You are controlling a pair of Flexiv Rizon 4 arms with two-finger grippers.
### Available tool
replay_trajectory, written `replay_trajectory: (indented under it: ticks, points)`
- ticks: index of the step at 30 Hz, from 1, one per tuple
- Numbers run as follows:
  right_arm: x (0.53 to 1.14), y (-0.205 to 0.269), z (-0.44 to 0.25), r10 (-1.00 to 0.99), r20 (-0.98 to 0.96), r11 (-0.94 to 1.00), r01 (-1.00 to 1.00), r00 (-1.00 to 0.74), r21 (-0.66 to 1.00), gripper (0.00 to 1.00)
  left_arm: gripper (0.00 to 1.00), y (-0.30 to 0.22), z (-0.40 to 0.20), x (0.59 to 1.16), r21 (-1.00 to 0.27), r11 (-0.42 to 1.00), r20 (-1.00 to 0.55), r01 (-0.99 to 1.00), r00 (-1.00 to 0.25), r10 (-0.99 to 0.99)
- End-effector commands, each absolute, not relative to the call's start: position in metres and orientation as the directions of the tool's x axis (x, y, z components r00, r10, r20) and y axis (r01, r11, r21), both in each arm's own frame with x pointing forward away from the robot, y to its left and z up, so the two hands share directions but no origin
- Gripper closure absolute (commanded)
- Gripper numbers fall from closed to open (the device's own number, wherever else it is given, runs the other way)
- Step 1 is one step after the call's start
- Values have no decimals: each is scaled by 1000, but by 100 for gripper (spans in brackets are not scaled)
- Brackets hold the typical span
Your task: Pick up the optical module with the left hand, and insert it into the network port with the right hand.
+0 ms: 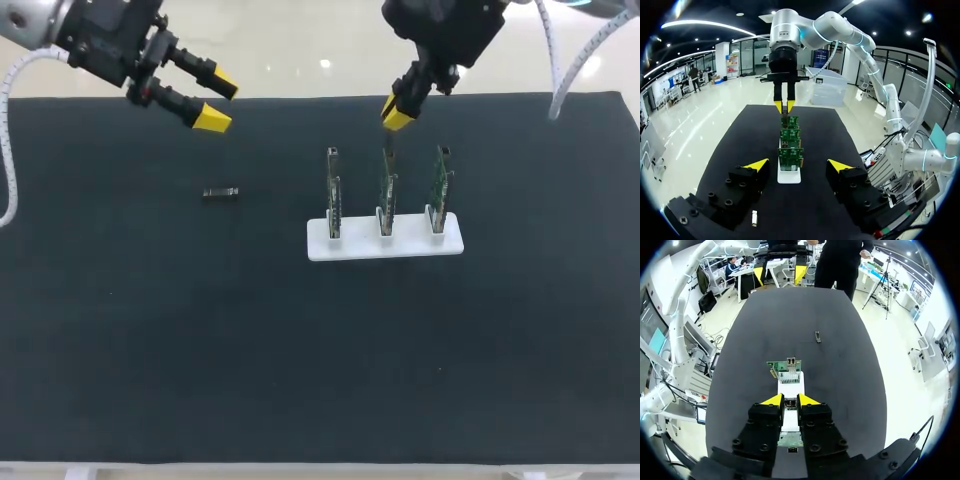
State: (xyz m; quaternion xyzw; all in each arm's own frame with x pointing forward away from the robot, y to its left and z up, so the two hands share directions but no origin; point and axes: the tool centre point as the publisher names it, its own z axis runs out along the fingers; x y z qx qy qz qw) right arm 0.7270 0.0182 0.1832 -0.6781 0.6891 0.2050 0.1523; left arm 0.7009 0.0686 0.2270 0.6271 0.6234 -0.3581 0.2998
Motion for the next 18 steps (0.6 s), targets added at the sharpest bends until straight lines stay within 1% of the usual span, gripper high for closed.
replay_trajectory:
  ticks: [1, 18]
  points:
    - [726, 18, 177, -870, -491, -3, -997, -34, 73, 100, 0, 68, 227, 702, -72, -43, -821, 996, -34, 570]
    - [728, 19, 171, -864, -503, -7, -997, -30, 73, 100, 0, 68, 227, 702, -72, -43, -821, 996, -34, 570]
